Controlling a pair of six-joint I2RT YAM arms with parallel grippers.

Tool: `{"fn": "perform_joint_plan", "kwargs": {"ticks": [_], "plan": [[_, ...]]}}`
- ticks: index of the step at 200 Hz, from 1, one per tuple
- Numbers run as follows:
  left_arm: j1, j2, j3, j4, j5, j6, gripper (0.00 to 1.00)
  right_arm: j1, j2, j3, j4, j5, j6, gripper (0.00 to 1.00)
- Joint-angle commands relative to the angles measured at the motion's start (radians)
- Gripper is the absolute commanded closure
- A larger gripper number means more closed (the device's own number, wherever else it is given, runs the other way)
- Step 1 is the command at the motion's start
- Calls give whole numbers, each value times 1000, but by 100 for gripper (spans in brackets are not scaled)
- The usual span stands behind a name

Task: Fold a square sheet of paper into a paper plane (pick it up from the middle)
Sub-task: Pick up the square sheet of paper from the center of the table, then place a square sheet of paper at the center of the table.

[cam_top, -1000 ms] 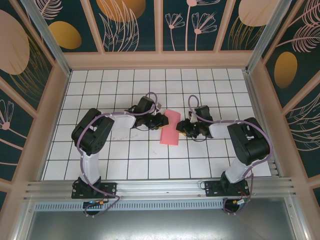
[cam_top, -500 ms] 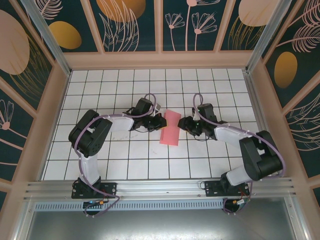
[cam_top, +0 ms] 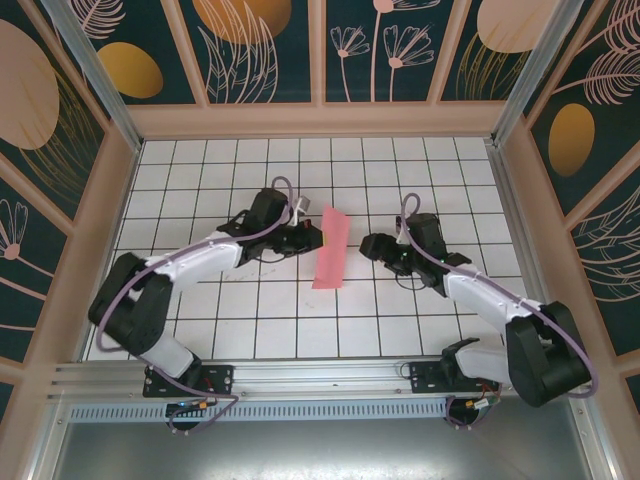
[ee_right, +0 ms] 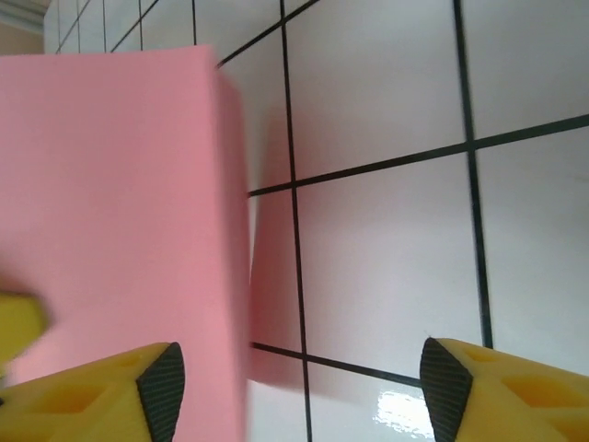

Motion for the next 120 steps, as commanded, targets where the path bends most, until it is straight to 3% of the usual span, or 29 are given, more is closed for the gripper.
{"fn": "perform_joint_plan", "kwargs": {"ticks": [1,14,46,88,101,107,113,120], "plan": [[-4,-63,80,-178,-86,67,100,-24,-71,27,-72,91,-10,13],[-5,-76,103,-203,-87,49,100,-48,-104,17,-65,83,9,1],[-10,-61,95,-181,-73,42,100,-122,-148,-26,-12,3,62,1],[-29,59,94,-191,-91,70,100,-120,-130,-72,61,-75,97,1],[-29,72,54,-137,-95,48,100,-101,-135,-102,124,-96,112,3],[-30,77,39,-127,-110,38,100,-86,-140,-109,141,-89,115,9],[-30,81,28,-126,-130,33,100,-55,-154,-108,124,-30,125,16],[-30,83,17,-122,-149,31,100,5,-179,-109,104,76,115,18]]}}
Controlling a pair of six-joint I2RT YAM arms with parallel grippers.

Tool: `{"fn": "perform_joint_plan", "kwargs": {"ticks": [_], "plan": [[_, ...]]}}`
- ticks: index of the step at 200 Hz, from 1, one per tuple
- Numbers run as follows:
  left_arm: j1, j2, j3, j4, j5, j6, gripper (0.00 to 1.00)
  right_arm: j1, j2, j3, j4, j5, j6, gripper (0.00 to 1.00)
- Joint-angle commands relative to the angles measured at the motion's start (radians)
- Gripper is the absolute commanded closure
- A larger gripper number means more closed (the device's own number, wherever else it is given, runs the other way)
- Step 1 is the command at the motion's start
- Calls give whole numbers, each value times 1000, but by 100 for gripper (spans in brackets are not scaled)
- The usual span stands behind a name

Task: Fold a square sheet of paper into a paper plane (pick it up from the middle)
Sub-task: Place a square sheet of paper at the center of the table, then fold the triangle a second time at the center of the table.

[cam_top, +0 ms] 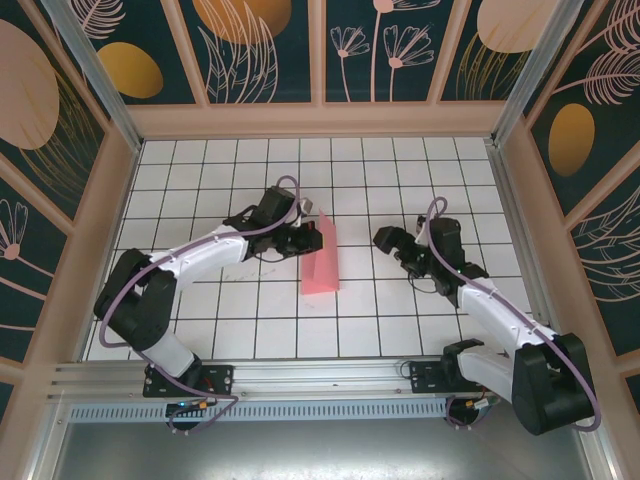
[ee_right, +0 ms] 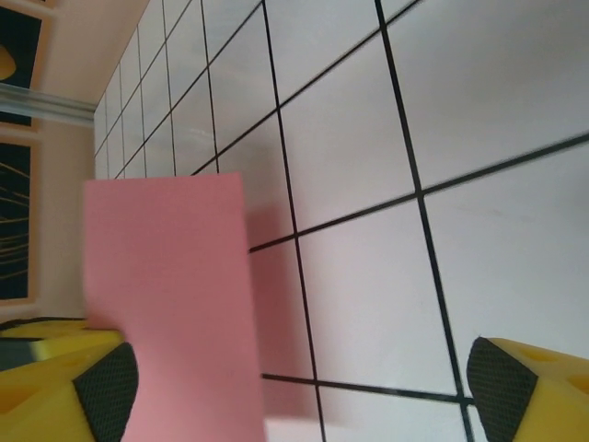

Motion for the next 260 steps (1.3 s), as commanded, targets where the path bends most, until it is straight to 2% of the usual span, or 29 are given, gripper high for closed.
{"fn": "perform_joint_plan", "kwargs": {"ticks": [1,13,35,62,113,169,208,227,260], "plan": [[-4,12,-41,24,-60,-11,100,118,-49,-21,50,131,18,18],[-2,11,-70,22,-81,-7,100,221,-81,-27,61,263,-22,19],[-2,10,-105,42,-79,-12,100,349,-47,-5,65,292,-73,22],[-3,24,-105,16,-89,-5,100,562,51,83,-11,463,-181,23],[-3,26,-98,10,-99,-8,100,822,266,229,17,600,-268,26],[-2,26,-94,11,-84,-5,100,932,419,332,-84,790,-296,27],[-3,24,-98,18,-74,-4,100,953,508,376,-88,820,-312,31],[-3,21,-101,17,-76,-5,100,969,543,397,-116,874,-301,37],[-3,17,-102,15,-77,-4,100,978,560,401,-120,901,-294,57]]}}
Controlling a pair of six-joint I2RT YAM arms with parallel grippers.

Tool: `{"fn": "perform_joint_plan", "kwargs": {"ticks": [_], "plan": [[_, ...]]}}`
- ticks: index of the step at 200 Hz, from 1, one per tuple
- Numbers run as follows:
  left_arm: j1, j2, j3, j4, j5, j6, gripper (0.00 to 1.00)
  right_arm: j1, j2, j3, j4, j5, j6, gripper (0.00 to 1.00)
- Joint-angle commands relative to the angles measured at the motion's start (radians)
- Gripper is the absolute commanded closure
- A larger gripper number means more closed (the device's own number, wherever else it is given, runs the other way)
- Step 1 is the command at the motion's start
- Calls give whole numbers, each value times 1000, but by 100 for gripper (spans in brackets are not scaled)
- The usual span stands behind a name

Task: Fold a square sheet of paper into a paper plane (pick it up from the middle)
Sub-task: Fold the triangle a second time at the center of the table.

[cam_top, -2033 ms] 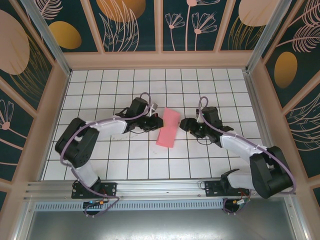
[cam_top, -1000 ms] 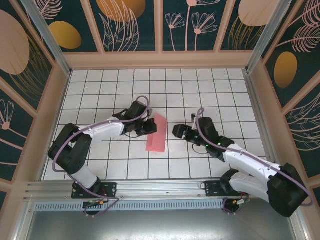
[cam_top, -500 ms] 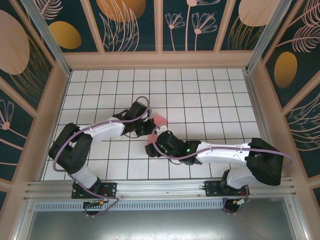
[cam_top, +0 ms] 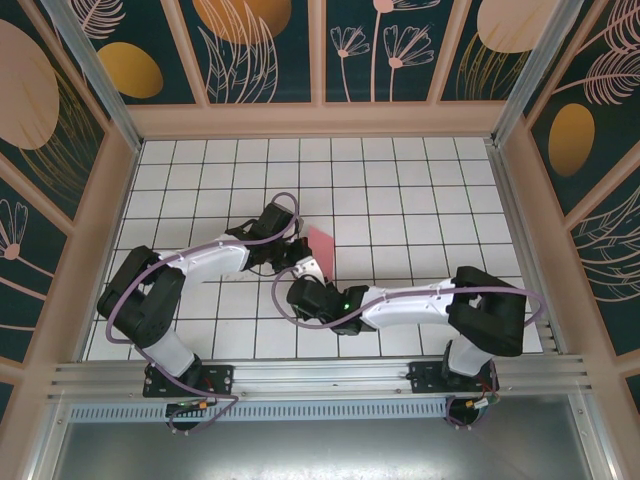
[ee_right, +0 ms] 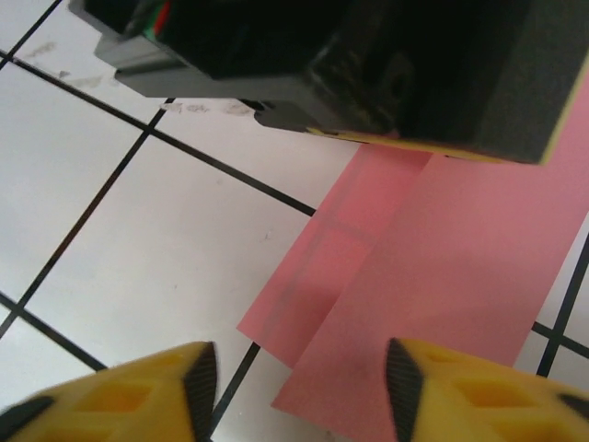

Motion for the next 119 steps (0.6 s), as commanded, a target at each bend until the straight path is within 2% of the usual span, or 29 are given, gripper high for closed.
{"fn": "perform_joint_plan", "kwargs": {"ticks": [1,22,43,91,102,119], "plan": [[-2,1,1,6,9,0,100,10,10,30,-33,65,-4,57],[-2,0,2,4,8,0,100,11,5,29,-44,75,1,65],[-1,1,3,6,6,1,100,11,-6,28,-46,69,2,69],[-2,-6,12,0,0,-2,99,10,-28,23,-54,46,-5,94],[-1,-17,11,-5,-25,-10,94,9,-36,18,-48,39,-8,98],[-2,-52,9,-28,-90,-16,73,-1,-58,-8,-16,18,-6,100]]}}
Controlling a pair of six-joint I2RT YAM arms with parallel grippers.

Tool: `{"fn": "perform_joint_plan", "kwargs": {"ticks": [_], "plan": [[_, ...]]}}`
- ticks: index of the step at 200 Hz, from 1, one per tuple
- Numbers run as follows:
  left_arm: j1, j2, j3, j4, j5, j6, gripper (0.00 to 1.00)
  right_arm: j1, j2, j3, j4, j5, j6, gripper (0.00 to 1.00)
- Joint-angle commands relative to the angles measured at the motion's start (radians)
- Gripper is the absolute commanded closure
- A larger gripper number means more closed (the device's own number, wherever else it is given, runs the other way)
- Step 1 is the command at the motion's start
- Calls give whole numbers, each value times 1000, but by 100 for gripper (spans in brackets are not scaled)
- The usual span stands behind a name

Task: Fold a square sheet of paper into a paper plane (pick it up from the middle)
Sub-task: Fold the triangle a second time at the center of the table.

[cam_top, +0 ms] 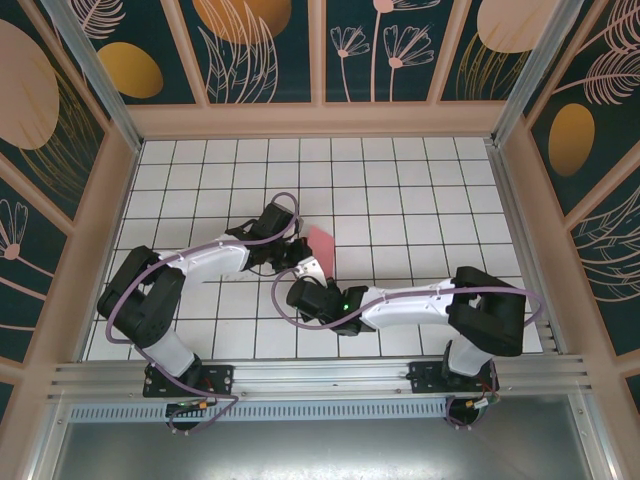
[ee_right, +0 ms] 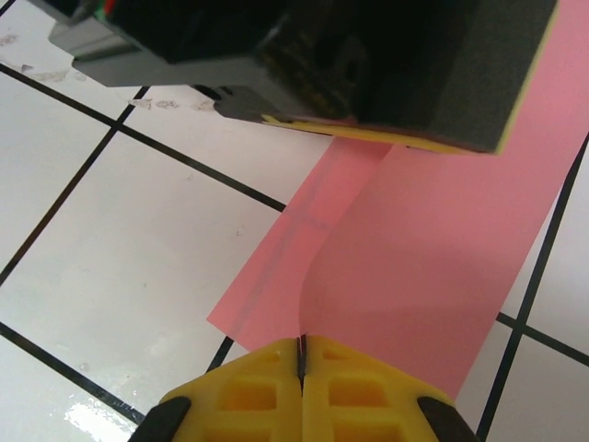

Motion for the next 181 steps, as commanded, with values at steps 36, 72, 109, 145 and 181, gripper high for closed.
{"fn": "perform_joint_plan", "kwargs": {"ticks": [36,72,109,145,181], "plan": [[-3,-162,-55,-55,-228,-72,53,-74,-138,-101,147,-223,-9,100],[-1,-296,-171,-29,-284,-158,48,-199,-219,-206,288,-521,4,98],[-3,-422,-324,93,-185,-224,63,-307,-246,-262,354,-715,7,97],[-21,-411,-388,163,-73,-220,75,-382,-231,-275,351,-823,-15,96],[-80,-315,-355,172,-58,-197,78,-418,-218,-275,347,-856,-21,96]]}}
